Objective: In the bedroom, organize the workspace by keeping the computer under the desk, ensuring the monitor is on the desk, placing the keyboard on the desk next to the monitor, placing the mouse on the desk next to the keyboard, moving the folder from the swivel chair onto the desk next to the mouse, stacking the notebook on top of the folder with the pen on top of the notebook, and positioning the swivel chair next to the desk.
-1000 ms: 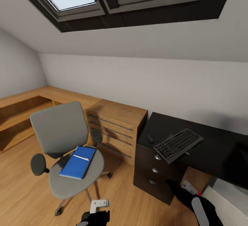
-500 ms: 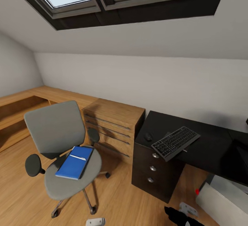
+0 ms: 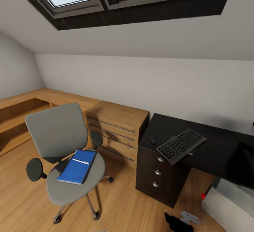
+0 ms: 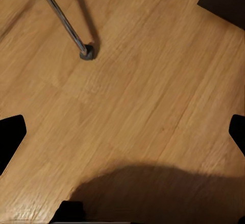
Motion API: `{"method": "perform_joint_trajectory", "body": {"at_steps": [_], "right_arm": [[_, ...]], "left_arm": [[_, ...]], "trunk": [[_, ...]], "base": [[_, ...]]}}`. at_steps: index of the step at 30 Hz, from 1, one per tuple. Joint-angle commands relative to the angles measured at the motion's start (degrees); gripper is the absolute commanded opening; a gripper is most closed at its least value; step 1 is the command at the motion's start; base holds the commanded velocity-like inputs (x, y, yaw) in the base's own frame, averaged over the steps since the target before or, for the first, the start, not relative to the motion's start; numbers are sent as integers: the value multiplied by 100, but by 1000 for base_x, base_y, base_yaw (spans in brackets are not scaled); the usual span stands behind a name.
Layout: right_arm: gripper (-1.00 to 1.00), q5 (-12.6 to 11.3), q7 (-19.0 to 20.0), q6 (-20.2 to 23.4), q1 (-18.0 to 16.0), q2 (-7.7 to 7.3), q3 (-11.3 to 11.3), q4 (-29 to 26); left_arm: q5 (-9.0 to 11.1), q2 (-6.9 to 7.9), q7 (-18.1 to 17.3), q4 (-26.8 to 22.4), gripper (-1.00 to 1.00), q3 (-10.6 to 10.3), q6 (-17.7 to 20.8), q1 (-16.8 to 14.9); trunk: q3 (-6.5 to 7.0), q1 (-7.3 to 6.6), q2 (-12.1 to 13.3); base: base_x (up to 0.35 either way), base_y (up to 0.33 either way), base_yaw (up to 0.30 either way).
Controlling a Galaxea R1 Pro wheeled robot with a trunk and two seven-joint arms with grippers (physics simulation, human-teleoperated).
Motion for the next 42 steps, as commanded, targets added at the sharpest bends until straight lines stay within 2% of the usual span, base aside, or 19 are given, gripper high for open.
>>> {"method": "perform_joint_trajectory", "body": {"at_steps": [1, 13, 29, 36, 42], "right_arm": [[100, -25, 45, -7, -5, 7, -41, 2], [100, -35, 47, -11, -5, 74, -44, 10], [100, -33, 46, -11, -5, 82, -41, 133], [100, -30, 46, -11, -5, 77, -41, 150], [100, -20, 54, -11, -5, 76, -41, 151]], "left_arm": [[61, 7, 45, -5, 100, -33, 15, -2], [70, 3, 44, 10, 100, -33, 12, -2], [74, 8, 37, 10, 100, -33, 4, -2], [70, 8, 35, 10, 100, -33, -1, -2], [70, 8, 32, 8, 100, -32, -3, -2]], "trunk": [[-6, 0, -4], [-6, 0, -4], [-6, 0, -4], [-6, 0, -4], [-6, 0, -4]], "base": [[0, 248, -151], [0, 177, -249], [0, 60, -281], [0, 275, -80], [0, 100, -6]]}}
